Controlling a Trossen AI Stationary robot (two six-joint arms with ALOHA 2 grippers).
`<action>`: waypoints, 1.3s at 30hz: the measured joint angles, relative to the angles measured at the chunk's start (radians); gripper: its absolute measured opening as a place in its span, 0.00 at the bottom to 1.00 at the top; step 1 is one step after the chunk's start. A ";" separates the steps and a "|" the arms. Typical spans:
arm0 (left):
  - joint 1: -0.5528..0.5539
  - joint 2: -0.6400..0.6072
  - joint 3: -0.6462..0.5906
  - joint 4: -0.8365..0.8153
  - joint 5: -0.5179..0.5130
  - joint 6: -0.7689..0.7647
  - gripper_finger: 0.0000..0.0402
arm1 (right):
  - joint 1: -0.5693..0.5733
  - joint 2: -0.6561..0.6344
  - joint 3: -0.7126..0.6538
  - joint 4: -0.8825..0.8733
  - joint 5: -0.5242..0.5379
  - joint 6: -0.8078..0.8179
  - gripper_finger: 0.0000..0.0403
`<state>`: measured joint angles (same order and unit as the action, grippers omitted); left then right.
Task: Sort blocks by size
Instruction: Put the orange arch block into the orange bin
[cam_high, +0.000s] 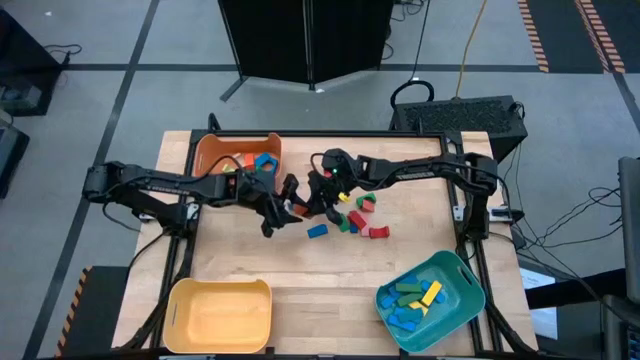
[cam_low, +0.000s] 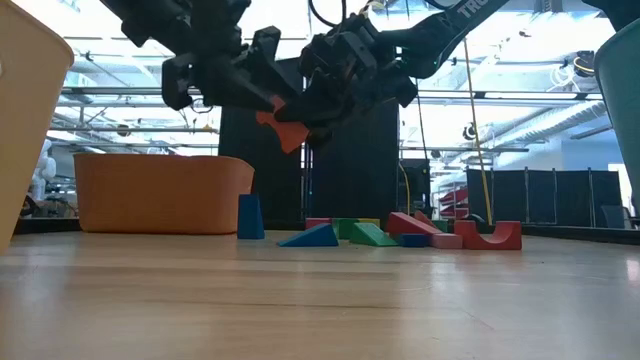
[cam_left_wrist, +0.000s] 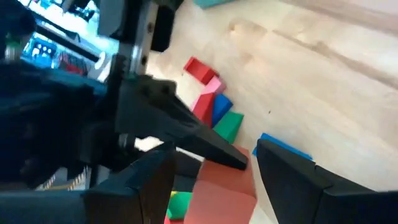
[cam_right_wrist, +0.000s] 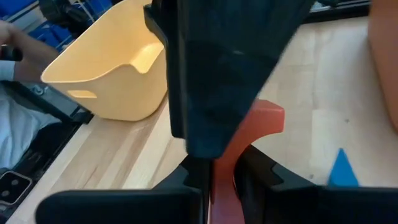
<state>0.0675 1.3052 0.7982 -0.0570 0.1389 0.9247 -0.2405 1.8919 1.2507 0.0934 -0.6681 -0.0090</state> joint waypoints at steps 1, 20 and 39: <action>-0.001 0.000 0.000 -0.003 0.001 0.005 0.56 | 0.000 0.000 0.000 -0.001 -0.003 0.000 0.11; 0.001 0.000 0.000 -0.027 -0.021 0.056 0.51 | 0.000 0.000 0.000 0.001 -0.071 0.005 0.11; 0.008 0.000 -0.002 -0.025 -0.038 -0.003 0.33 | 0.000 0.000 0.000 0.000 -0.041 0.019 0.18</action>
<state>0.0754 1.3052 0.7967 -0.0818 0.1006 0.9218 -0.2401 1.8923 1.2507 0.0937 -0.7092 0.0103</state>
